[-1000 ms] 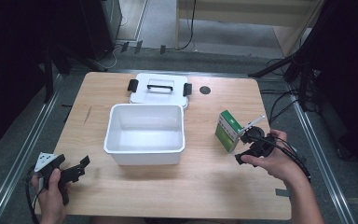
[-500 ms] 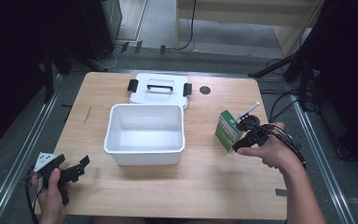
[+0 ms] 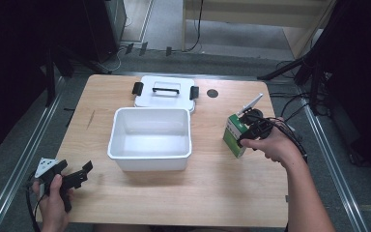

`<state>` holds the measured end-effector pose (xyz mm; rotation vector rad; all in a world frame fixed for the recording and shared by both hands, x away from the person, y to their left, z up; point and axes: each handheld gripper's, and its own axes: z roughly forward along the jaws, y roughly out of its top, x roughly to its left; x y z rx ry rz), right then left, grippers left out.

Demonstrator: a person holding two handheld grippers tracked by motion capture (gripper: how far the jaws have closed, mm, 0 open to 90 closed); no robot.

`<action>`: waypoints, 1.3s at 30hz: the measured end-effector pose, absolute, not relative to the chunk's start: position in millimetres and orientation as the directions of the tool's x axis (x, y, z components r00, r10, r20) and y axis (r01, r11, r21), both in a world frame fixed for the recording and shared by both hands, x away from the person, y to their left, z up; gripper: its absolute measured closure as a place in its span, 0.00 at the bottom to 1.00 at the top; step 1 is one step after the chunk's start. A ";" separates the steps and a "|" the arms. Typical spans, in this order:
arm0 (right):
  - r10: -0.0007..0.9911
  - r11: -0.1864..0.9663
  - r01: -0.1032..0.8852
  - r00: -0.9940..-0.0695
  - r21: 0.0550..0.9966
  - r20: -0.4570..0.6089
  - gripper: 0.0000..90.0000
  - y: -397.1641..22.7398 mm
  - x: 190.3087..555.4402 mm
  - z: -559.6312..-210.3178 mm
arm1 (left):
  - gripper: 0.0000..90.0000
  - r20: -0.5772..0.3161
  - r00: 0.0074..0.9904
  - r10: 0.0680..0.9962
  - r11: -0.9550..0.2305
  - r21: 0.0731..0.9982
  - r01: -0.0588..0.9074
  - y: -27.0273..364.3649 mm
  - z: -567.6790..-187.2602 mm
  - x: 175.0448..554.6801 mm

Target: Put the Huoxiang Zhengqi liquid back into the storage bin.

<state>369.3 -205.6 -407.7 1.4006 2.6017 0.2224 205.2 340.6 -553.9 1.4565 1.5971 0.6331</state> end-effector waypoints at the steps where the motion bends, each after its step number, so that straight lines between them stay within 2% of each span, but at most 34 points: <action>1: 0.836 0.548 0.810 -0.541 0.211 -0.092 0.42 -204.0 371.0 -407.8 | 0.00 -0.254 0.052 0.966 0.190 0.827 0.529 340.6 -553.9 205.2; 22: 0.835 0.551 0.818 -0.539 0.167 -0.112 0.57 -184.9 399.0 -407.6 | 0.00 -0.261 0.052 0.964 0.195 0.824 0.531 341.8 -554.1 205.4; 28: 0.801 0.597 0.785 -0.575 0.166 -0.165 0.63 -181.5 402.2 -408.2 | 0.00 -0.257 0.048 0.965 0.193 0.824 0.532 341.2 -554.0 205.5; 32: 0.799 0.600 0.783 -0.580 0.165 -0.157 0.65 -178.8 401.2 -409.2 | 0.00 -0.254 0.047 0.966 0.191 0.826 0.530 340.7 -554.0 205.4; 35: 0.803 0.596 0.783 -0.582 0.177 -0.126 0.71 -180.8 400.0 -407.0 | 0.00 -0.253 0.047 0.966 0.191 0.827 0.529 340.6 -554.0 205.4; 39: 0.766 0.643 0.749 -0.622 0.162 -0.164 0.72 -181.4 396.4 -406.5 | 0.00 -0.255 0.047 0.966 0.192 0.826 0.531 340.8 -553.9 205.4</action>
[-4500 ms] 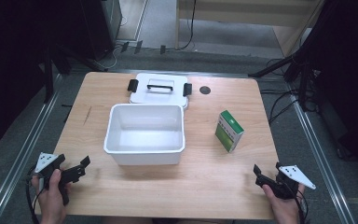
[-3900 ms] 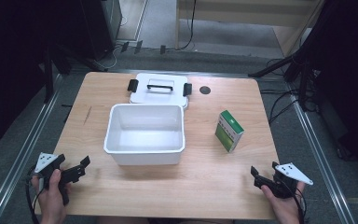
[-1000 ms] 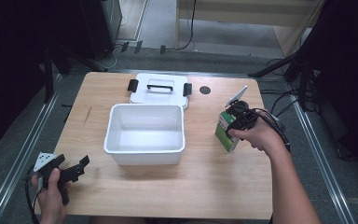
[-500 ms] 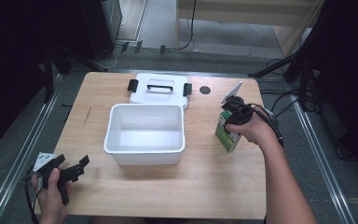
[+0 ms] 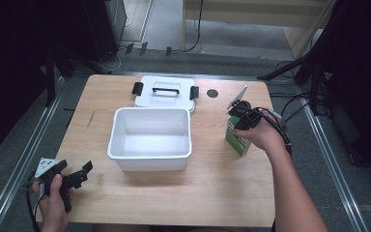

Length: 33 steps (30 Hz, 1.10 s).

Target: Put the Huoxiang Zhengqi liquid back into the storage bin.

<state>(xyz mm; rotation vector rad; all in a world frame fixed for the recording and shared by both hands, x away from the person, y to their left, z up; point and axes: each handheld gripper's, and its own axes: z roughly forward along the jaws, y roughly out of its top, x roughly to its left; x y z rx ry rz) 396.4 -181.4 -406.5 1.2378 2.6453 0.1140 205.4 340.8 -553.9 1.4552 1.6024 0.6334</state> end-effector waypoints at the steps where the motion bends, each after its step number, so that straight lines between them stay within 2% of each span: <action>1: 0.762 0.648 0.745 -0.628 0.161 -0.159 0.72 -181.9 395.7 -406.1 | 0.00 -0.255 0.048 0.966 0.191 0.825 0.532 340.9 -553.9 205.4; 5: 0.730 0.682 0.707 -0.670 0.187 -0.134 0.72 -184.2 391.7 -402.7 | 0.00 -0.254 0.049 0.966 0.190 0.826 0.531 340.7 -554.0 205.5; 13: 0.664 0.745 0.631 -0.732 0.216 -0.153 0.72 -180.3 380.8 -390.5 | 0.00 -0.251 0.047 0.967 0.189 0.827 0.530 340.4 -553.9 205.3; 20: 0.596 0.794 0.552 -0.788 0.253 -0.152 0.72 -174.3 372.5 -366.8 | 0.00 -0.250 0.049 0.967 0.187 0.828 0.529 340.4 -553.9 205.4; 25: 0.505 0.846 0.453 -0.849 0.281 -0.152 0.72 -171.3 365.3 -352.9 | 0.00 -0.251 0.048 0.967 0.189 0.828 0.527 340.3 -554.0 205.5; 33: 0.415 0.890 0.358 -0.893 0.282 -0.174 0.72 -168.7 359.8 -336.7 | 0.00 -0.250 0.048 0.967 0.188 0.828 0.528 340.3 -553.9 205.5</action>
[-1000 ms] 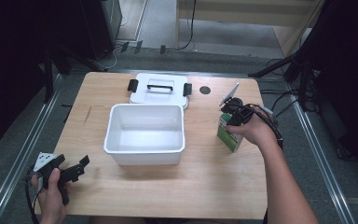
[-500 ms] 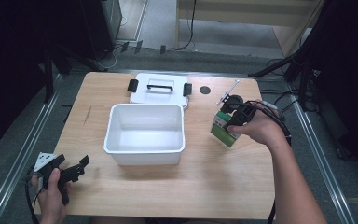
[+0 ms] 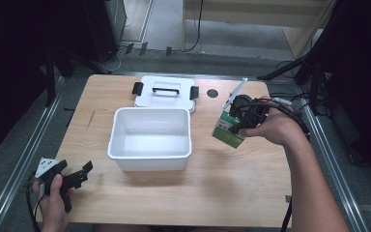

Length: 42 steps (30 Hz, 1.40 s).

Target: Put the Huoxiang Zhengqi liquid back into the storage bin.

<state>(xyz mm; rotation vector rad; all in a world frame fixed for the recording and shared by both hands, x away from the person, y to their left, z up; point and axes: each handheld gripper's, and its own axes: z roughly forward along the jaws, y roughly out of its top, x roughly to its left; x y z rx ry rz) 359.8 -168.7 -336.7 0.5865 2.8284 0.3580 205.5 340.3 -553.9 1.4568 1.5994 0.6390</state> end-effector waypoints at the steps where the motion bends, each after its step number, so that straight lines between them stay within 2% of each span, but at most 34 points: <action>1: 0.404 0.894 0.346 -0.898 0.285 -0.176 0.72 -168.1 358.8 -334.7 | 0.00 -0.250 0.048 0.967 0.188 0.828 0.528 340.2 -553.9 205.5; 7: 0.294 0.931 0.235 -0.936 0.280 -0.194 0.72 -161.9 353.9 -323.6 | 0.00 -0.250 0.048 0.967 0.188 0.828 0.528 340.3 -553.9 205.5; 29: 0.208 0.935 0.133 -0.956 0.329 -0.206 0.72 -118.7 349.0 -267.6 | 0.00 -0.253 0.047 0.966 0.191 0.827 0.529 340.6 -553.9 205.2; 42: 0.118 0.944 0.047 -0.972 0.326 -0.202 0.72 -73.3 351.8 -265.8 | 0.00 -0.258 0.053 0.965 0.191 0.825 0.532 341.2 -553.8 205.1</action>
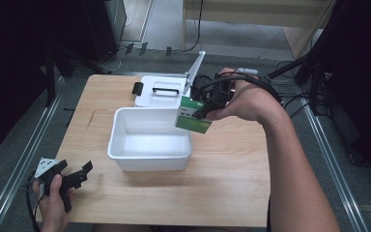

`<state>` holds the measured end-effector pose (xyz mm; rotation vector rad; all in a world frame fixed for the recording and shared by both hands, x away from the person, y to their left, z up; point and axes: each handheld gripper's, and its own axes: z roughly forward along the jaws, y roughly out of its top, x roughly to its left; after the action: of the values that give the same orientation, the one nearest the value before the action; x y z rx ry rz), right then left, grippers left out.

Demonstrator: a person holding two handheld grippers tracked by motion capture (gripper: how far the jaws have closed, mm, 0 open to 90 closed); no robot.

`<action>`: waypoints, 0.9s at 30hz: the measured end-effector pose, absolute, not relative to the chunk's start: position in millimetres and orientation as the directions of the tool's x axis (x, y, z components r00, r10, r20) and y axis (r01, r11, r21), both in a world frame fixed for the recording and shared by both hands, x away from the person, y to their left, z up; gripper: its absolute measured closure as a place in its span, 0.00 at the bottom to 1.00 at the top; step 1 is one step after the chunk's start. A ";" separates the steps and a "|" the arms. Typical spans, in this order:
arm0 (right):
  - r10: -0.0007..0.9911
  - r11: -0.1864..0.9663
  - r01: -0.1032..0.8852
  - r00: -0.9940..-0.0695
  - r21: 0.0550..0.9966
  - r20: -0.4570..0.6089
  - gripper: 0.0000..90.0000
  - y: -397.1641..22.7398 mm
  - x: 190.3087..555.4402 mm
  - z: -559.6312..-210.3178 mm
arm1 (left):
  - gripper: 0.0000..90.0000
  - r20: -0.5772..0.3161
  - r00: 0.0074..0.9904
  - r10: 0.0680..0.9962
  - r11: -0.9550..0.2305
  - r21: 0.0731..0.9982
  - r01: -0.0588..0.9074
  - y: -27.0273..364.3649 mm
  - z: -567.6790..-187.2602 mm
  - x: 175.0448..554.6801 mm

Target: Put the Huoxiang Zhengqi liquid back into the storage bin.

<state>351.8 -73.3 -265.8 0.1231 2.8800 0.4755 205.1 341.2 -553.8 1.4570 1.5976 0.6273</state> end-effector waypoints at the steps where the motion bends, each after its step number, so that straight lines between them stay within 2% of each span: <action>1: 0.113 0.945 0.043 -0.973 0.325 -0.200 0.72 -70.0 351.7 -265.9 | 0.00 -0.259 0.054 0.964 0.192 0.825 0.532 341.3 -553.9 205.2; 16: 0.034 0.949 -0.031 -0.979 0.315 -0.200 0.72 -24.8 351.2 -268.4 | 0.00 -0.262 0.054 0.964 0.195 0.826 0.529 341.8 -554.1 205.2; 27: -0.008 0.954 -0.068 -0.979 0.293 -0.202 0.72 -5.0 355.8 -285.9 | 0.00 -0.268 0.054 0.962 0.199 0.823 0.531 342.2 -554.2 205.3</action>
<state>355.8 -5.0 -285.9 -0.0572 2.9071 0.4468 205.3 342.2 -554.2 1.4500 1.5972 0.6180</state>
